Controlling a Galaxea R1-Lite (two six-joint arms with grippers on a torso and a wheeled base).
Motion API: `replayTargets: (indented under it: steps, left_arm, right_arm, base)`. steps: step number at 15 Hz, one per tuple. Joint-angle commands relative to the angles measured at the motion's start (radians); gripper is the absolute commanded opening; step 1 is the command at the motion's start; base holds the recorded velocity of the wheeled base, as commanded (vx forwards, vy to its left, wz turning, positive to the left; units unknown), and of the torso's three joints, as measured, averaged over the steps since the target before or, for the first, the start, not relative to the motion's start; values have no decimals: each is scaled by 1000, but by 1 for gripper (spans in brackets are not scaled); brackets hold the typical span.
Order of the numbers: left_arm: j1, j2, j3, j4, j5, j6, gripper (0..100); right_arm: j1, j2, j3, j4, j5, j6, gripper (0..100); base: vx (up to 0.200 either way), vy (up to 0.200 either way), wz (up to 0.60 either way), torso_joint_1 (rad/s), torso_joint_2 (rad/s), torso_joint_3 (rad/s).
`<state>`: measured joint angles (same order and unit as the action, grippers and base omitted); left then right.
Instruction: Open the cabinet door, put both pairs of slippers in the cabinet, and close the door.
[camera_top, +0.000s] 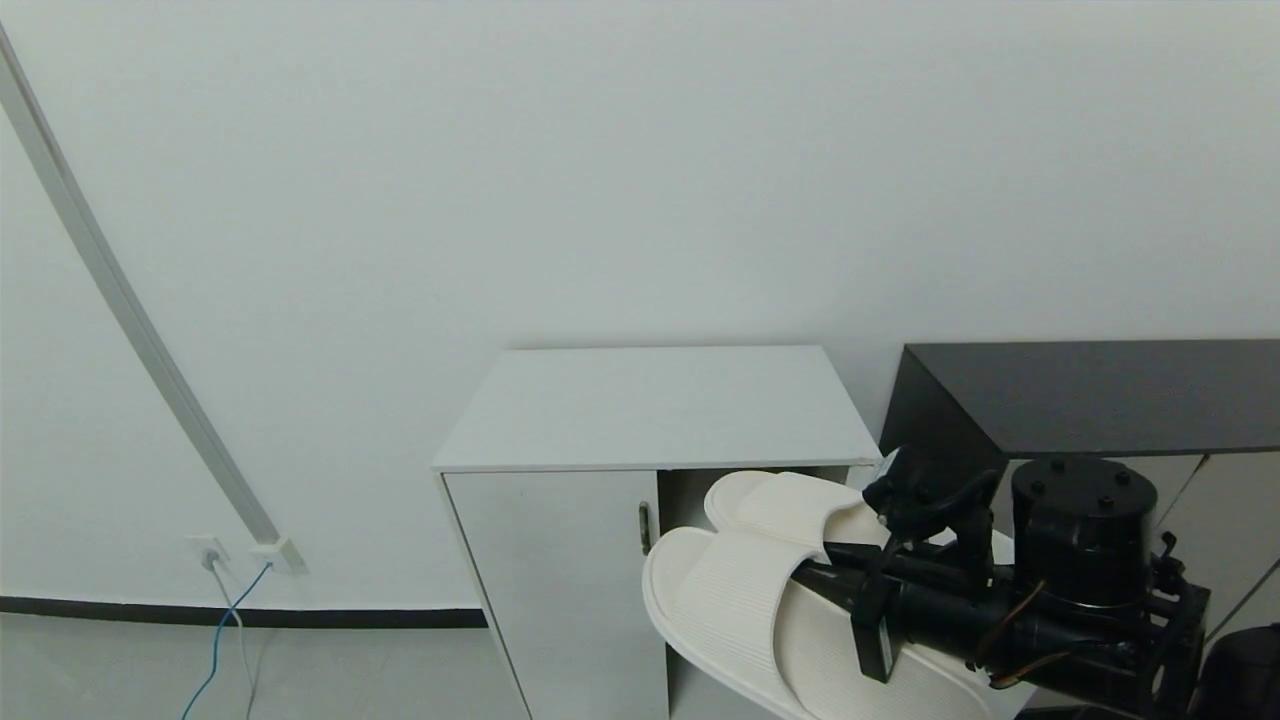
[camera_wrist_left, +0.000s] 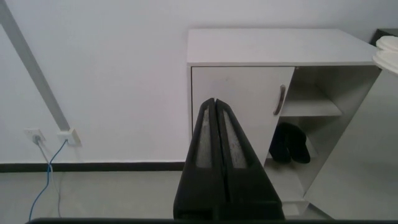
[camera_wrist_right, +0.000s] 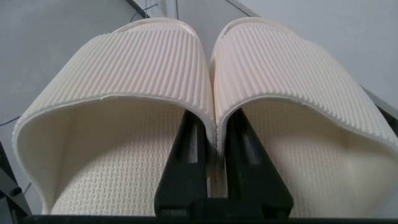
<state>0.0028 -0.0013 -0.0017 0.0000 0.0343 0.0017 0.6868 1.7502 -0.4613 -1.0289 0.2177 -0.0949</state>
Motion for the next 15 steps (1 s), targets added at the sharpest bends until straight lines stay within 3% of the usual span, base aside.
replayTargets:
  steps: [1, 15]
  left_arm:
    - [0, 1, 0, 0, -1, 0, 0]
    - [0, 1, 0, 0, -1, 0, 0]
  right_arm:
    - [2, 2, 1, 0, 0, 0, 0]
    - [2, 9, 9, 0, 3, -16, 0]
  base:
    - [0, 0, 0, -139, 330, 178]
    - [0, 0, 0, -175, 401, 229]
